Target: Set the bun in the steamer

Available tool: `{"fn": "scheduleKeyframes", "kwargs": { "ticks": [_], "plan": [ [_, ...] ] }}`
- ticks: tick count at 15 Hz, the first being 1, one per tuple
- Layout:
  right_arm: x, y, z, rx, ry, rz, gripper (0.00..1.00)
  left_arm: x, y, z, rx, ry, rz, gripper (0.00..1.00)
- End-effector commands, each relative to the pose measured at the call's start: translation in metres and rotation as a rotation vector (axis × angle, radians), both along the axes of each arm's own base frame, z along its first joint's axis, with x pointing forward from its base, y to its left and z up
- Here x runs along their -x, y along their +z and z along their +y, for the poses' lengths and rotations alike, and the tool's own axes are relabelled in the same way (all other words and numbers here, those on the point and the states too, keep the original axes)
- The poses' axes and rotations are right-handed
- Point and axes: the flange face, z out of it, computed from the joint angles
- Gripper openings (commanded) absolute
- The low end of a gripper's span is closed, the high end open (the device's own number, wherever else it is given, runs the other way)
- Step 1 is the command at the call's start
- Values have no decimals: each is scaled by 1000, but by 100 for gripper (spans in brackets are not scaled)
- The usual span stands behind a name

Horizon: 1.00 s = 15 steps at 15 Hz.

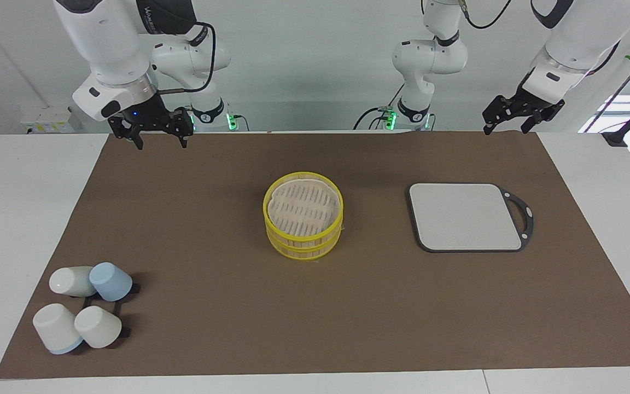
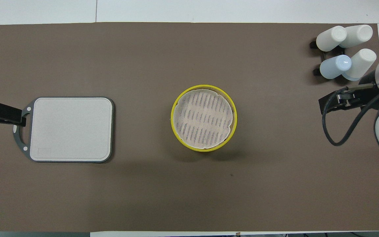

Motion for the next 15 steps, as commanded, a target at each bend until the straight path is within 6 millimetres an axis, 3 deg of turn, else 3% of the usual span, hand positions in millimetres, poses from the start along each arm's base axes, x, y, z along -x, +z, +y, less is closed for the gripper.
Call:
{"fn": "scheduleKeyframes", "kwargs": {
  "ticks": [1, 3, 9, 13, 15],
  "plan": [
    [0, -3, -32, -36, -53, -14, 100, 3, 3, 3, 19, -6, -19, 100],
    [-1, -1, -42, -41, -53, -17, 100, 3, 3, 3, 18, -6, -19, 100],
    [3, 2, -46, -45, -24, -15, 100, 3, 3, 3, 19, -6, -19, 100],
    [17, 2, -46, -46, 36, 6, 100, 3, 3, 3, 19, -6, -19, 100],
    [25, 15, -43, -41, 45, -14, 100, 3, 3, 3, 18, -6, -19, 100]
  ]
}}
